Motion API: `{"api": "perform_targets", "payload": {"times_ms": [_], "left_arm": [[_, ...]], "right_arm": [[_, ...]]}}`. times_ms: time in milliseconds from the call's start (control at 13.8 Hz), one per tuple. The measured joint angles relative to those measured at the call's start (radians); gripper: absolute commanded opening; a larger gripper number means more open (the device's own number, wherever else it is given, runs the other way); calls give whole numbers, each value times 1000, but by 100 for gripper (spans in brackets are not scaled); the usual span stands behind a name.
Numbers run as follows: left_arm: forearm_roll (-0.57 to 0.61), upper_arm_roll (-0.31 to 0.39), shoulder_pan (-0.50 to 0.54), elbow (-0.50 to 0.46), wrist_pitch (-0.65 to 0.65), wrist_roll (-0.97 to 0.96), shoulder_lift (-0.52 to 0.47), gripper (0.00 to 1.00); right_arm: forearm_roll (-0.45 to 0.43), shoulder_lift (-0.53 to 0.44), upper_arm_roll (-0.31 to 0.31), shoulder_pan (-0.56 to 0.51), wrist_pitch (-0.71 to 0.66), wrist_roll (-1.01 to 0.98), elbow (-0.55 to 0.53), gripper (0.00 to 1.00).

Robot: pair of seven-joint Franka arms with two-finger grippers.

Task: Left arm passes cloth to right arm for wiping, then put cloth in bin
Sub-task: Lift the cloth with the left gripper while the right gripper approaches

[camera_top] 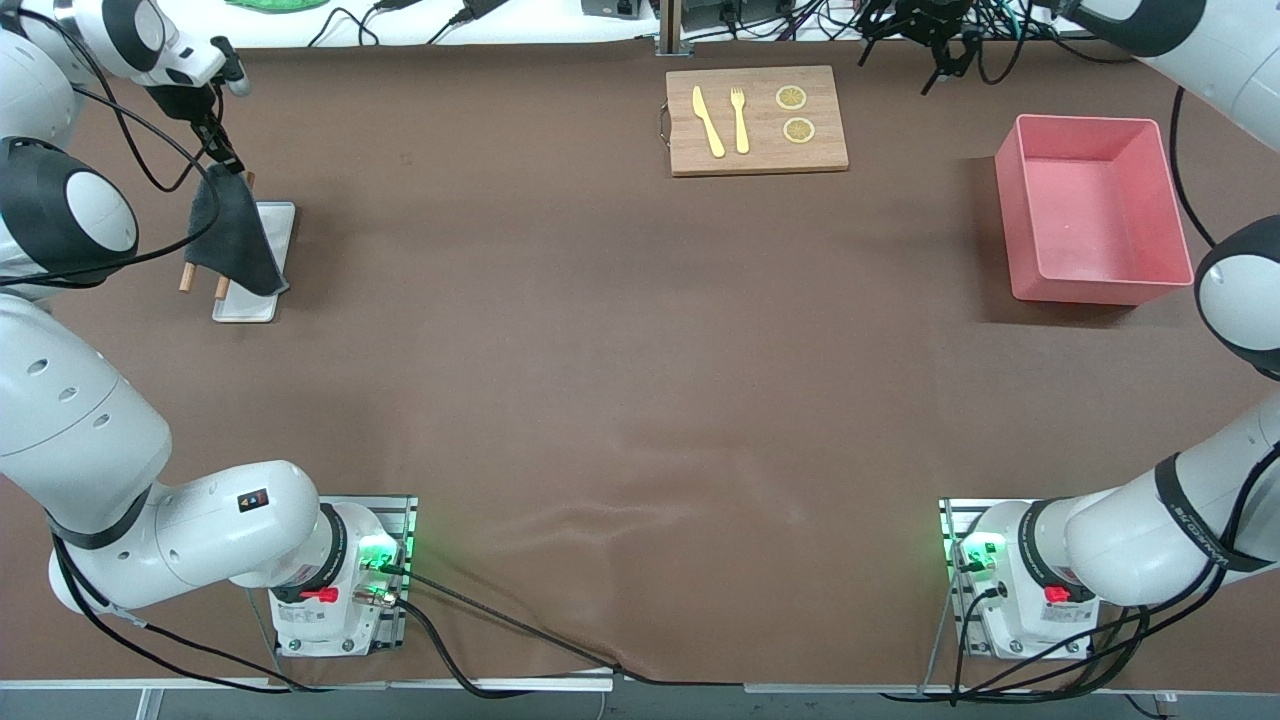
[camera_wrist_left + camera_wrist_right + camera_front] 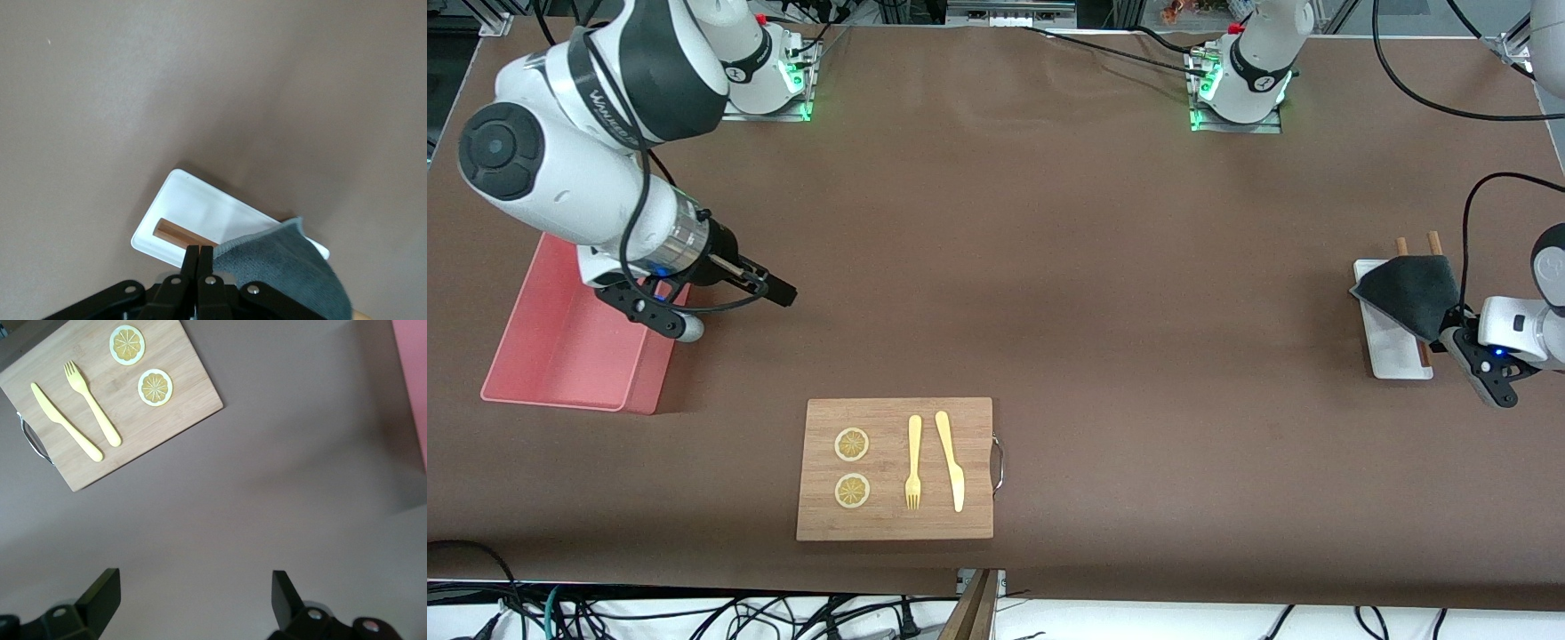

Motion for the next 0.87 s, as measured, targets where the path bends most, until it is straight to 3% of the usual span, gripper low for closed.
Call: {"api": "perform_targets", "payload": {"times_ms": [289,578,867], "left_arm": [[-1,-63,-34,31,-177,-111,-103,0],[-11,-215,-42,183,-428,-336,-147,0],[-212,-298,-49,235,-483,-596,-147,0]], "right_arm": [[12,15,0,34,35,87,0,100],[17,21,0,77,70,187,0,100],[89,25,0,93,94,258,0,100]]}}
